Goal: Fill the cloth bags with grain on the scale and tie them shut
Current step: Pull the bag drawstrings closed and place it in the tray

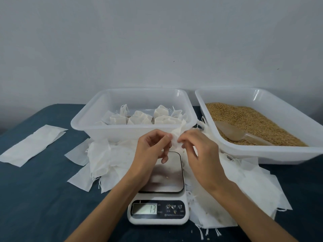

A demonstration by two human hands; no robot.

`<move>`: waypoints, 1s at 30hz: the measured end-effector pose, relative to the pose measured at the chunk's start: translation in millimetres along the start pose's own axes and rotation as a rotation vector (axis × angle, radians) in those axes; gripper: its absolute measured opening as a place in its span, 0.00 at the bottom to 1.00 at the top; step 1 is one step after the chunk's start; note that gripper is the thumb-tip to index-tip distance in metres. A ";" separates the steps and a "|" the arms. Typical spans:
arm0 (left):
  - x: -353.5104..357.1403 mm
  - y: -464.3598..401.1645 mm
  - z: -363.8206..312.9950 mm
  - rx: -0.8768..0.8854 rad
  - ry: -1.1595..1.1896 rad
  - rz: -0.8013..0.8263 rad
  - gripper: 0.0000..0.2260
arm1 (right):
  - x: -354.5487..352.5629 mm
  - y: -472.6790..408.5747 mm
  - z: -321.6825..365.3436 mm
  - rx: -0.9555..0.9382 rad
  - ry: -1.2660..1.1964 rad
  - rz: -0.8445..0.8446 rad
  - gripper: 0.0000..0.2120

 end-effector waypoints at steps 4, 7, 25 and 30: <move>0.2 0.4 -5.1 0.038 -0.022 0.010 0.08 | 5.8 2.3 -9.0 0.065 -0.014 0.020 0.14; 3.8 1.4 -7.2 0.058 -0.057 0.048 0.08 | 1.5 1.2 -25.8 0.219 -0.126 -0.027 0.12; -13.3 -0.3 0.7 0.016 -0.006 -0.118 0.09 | 10.1 3.9 32.5 -0.244 0.211 0.125 0.14; -11.0 0.0 -6.9 0.076 -0.044 -0.079 0.09 | 14.4 2.2 16.1 -0.115 0.199 0.201 0.13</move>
Point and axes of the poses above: each hand's wrist, its own y-axis away from the middle knuckle, its own x-axis out of the palm, z = x × y, the point moved 10 cm from there along -y, towards the middle knuckle, and after that the axes turned 6 degrees about y, right-handed, at the moved point
